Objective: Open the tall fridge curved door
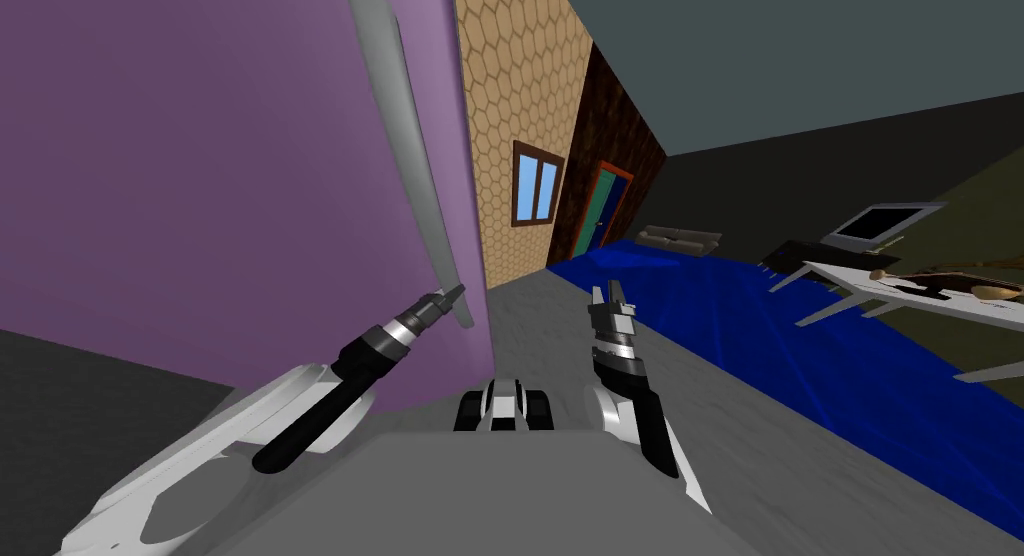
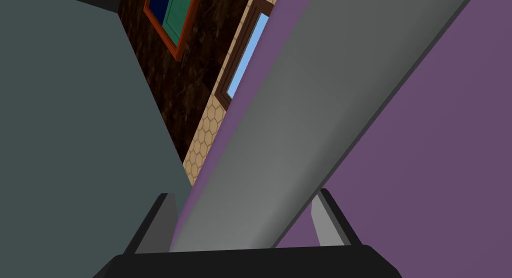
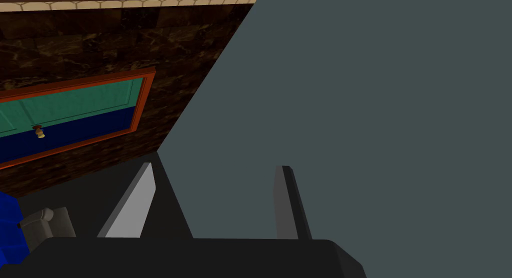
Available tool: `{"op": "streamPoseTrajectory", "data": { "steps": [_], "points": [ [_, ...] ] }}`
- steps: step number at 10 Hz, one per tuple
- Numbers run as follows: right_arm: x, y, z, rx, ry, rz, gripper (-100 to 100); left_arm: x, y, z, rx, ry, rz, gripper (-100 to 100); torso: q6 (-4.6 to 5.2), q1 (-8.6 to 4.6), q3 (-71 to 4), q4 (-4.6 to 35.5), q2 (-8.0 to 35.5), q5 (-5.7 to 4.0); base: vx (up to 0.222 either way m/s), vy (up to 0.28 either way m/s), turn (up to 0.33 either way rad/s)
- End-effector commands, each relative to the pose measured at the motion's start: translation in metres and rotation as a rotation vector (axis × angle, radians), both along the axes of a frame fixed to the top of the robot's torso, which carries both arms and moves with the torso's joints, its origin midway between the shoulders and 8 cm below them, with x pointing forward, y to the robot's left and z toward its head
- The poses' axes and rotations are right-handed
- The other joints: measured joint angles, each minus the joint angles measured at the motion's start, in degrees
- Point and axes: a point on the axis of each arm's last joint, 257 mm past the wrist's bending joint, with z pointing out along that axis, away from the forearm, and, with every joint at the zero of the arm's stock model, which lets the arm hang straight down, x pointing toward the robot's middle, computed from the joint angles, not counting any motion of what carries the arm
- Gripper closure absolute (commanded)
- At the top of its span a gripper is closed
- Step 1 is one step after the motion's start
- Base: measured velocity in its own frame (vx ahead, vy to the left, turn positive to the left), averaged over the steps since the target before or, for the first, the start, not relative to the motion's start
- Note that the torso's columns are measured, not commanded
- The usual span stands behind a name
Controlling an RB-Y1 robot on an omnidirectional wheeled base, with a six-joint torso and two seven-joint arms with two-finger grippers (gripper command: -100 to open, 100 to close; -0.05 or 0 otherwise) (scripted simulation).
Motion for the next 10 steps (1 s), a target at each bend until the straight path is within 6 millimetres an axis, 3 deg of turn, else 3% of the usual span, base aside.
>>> {"op": "streamPoseTrajectory", "data": {
  "steps": [1, 10],
  "points": [
    [0.000, 0.000, 0.000, 0.000, 0.000, 0.000, 0, -0.004, -0.008, -0.003, 0.000, 0.008, -0.036, 100, -0.06, -0.10, -0.32, -0.09, -0.53, -0.04, -0.169, 0.042, -0.072],
    [0.000, 0.000, 0.000, 0.000, 0.000, 0.000, 0, -0.033, -0.053, 0.004, -0.007, -0.001, -0.241, 100, -0.09, 0.49, -0.01, -0.08, -0.03, 0.23, -0.259, 0.112, -0.089]
  ]
}}
